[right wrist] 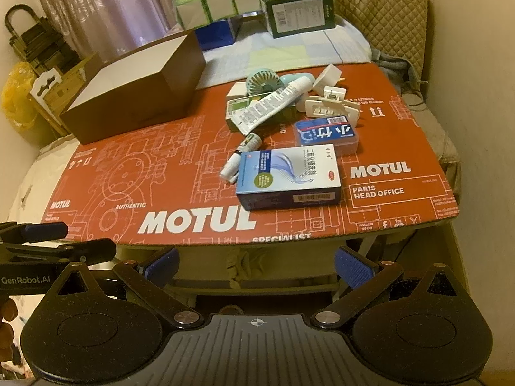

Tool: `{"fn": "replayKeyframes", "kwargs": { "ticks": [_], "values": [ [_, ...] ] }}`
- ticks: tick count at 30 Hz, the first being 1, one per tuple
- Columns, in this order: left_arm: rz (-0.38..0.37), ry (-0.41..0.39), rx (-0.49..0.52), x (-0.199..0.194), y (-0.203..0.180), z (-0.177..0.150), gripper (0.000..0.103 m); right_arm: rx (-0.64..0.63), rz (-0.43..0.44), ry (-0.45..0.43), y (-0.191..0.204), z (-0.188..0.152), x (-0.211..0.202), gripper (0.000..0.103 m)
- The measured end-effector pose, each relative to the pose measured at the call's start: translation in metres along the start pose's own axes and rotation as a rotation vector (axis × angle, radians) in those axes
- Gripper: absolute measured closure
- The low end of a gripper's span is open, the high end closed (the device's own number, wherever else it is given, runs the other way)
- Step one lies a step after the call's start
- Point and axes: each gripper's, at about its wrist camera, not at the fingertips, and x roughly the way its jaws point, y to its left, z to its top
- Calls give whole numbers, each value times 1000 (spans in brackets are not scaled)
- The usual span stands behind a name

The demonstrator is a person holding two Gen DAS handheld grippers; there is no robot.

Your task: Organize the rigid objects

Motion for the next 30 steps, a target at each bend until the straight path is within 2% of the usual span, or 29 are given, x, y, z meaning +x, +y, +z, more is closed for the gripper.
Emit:
{"fn": "replayKeyframes", "kwargs": {
  "ticks": [8, 20, 26, 30],
  "values": [
    [-33, 27, 87, 34, 1, 27, 12, 37, -30, 0, -5, 15, 19, 2],
    [-86, 93, 225, 99, 12, 70, 12, 123, -88, 64, -6, 39, 76, 2],
    [-137, 127, 295, 131, 16, 87, 16, 170, -142, 92, -3, 45, 104, 3],
    [-197, 140, 334, 145, 17, 95, 16, 219, -196, 99, -8, 46, 115, 3]
  ]
}}
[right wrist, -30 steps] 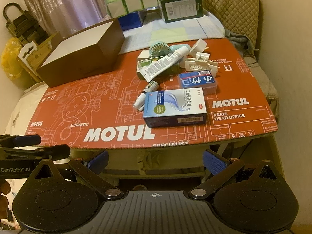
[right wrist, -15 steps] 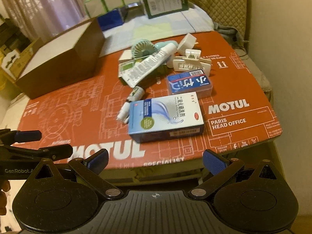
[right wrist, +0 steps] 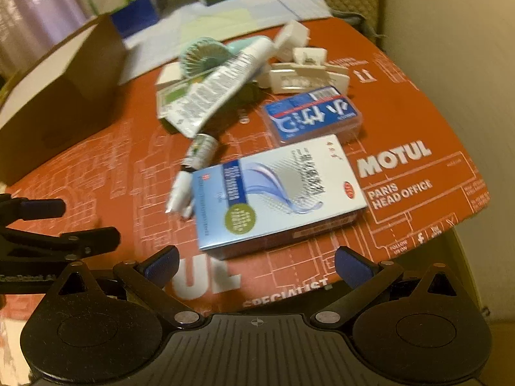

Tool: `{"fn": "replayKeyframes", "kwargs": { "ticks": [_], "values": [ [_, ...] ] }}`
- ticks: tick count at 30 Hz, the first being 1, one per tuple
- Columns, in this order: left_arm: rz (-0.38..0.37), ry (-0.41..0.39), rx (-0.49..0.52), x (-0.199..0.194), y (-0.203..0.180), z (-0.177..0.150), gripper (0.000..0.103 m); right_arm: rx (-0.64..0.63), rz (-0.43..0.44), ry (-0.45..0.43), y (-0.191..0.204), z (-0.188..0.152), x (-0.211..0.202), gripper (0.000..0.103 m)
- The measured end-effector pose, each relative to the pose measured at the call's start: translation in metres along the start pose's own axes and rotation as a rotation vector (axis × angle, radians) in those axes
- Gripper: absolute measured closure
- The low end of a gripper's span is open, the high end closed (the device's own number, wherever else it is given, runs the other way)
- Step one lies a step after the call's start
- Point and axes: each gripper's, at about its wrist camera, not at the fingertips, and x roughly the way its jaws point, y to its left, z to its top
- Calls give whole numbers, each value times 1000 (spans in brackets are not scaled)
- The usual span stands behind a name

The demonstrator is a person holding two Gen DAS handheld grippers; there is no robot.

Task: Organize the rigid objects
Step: 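Grasp the blue-white medicine box with the right tool while the left tool grasps the brown spray bottle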

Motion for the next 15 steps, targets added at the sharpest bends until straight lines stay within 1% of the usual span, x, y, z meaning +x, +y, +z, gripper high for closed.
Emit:
{"fn": "replayKeyframes", "kwargs": {
  "ticks": [8, 12, 15],
  "values": [
    [-77, 16, 87, 21, -6, 10, 16, 110, -131, -17, -20, -3, 3, 3],
    [-88, 17, 92, 28, -15, 14, 19, 161, -213, -14, -44, -7, 0, 3],
    [-74, 20, 85, 31, -24, 19, 22, 177, -250, -18, -62, -5, -4, 3]
  ]
}}
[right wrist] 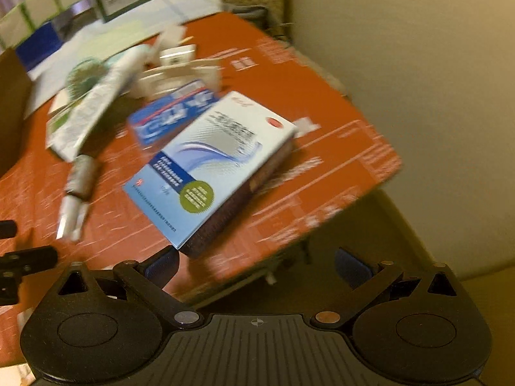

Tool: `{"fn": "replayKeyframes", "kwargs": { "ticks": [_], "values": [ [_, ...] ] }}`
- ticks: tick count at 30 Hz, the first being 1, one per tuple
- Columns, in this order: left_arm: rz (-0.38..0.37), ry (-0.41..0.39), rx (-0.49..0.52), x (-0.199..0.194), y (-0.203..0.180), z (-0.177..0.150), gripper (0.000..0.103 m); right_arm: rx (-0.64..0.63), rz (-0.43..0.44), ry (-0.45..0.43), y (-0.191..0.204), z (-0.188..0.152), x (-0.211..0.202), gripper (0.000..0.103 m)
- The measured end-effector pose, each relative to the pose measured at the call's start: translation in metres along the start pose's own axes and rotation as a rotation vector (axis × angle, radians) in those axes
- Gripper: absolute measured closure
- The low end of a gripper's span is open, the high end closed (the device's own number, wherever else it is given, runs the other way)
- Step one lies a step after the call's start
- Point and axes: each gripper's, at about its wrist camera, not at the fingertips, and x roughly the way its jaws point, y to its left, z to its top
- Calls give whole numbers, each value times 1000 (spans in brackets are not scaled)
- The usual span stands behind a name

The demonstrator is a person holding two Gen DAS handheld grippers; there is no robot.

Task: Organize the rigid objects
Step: 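Grasp the blue-white medicine box with the right tool while the left tool grasps the brown spray bottle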

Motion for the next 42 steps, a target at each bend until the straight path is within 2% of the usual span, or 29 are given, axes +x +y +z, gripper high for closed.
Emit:
{"fn": "replayKeyframes", "kwargs": {
  "ticks": [5, 9, 11, 15, 19, 23, 29, 33, 35, 42],
  "values": [
    [6, -10, -2, 6, -11, 9, 23, 6, -127, -60, -18, 10, -8, 3],
    [14, -23, -4, 12, -16, 15, 28, 20, -144, -119, -24, 14, -21, 3],
    [18, -26, -5, 16, -17, 19, 35, 39, -96, -104, -26, 15, -26, 3],
    [28, -23, -19, 26, -16, 26, 46, 83, 68, -82, -28, 17, -31, 3],
    [34, -38, -33, 32, -14, 33, 56, 71, 117, -108, -26, 24, -36, 3],
    [44, -53, -29, 34, -17, 39, 83, 55, 184, -127, -24, 31, -34, 3],
    [62, -62, -62, 36, -20, 43, 83, 27, 183, -137, -15, 49, -20, 3],
    [72, -60, -77, 37, -21, 45, 83, 9, 154, -113, -12, 57, -5, 15],
    [78, -58, -87, 38, -21, 47, 83, 9, 144, -95, -12, 61, 3, 18],
    [96, -58, -113, 40, -24, 49, 83, -16, 132, -66, -12, 75, 24, 21]
  ]
}}
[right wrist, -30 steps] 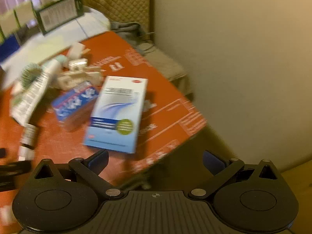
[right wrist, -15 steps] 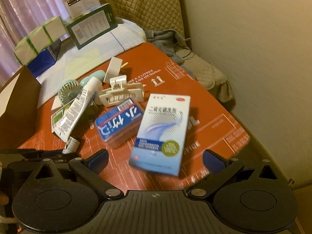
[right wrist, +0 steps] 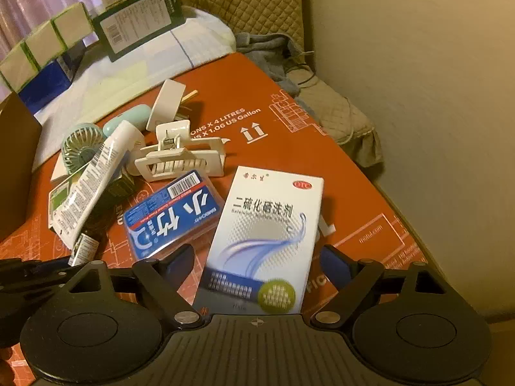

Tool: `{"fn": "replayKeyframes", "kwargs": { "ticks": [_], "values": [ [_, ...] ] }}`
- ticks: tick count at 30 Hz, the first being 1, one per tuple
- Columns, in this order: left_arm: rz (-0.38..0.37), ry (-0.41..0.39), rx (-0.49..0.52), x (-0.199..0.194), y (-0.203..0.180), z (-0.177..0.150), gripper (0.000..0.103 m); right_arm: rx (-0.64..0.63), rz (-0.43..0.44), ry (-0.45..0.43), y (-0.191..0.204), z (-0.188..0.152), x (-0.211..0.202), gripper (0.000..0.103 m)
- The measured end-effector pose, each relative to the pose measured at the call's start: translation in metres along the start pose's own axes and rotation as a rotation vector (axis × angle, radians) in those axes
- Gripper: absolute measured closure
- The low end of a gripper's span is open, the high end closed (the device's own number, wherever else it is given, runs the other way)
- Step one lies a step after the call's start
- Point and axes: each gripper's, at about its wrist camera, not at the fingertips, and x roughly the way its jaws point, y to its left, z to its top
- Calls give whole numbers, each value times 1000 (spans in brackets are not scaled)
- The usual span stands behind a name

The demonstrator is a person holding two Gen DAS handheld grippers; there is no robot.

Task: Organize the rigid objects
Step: 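Grasp the blue-white medicine box with the right tool while the left tool grasps the brown spray bottle, then carry the medicine box with the right tool into the brown box while the left tool places the bottle there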

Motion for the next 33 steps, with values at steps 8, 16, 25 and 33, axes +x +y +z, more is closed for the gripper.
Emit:
{"fn": "replayKeyframes", "kwargs": {
  "ticks": [8, 16, 25, 33],
  "values": [
    [10, -7, -38, -3, -5, -4, 83, -44, 26, 17, -13, 1, 3, 41],
    [21, -47, -108, -23, -8, -12, 83, -96, 118, -10, -22, 0, -24, 41],
    [47, -127, -219, -66, -7, -25, 83, -192, 236, -39, -16, 3, -50, 41],
    [79, -202, -316, -106, 24, -33, 83, -319, 355, -42, 34, 4, -56, 41]
  ]
}}
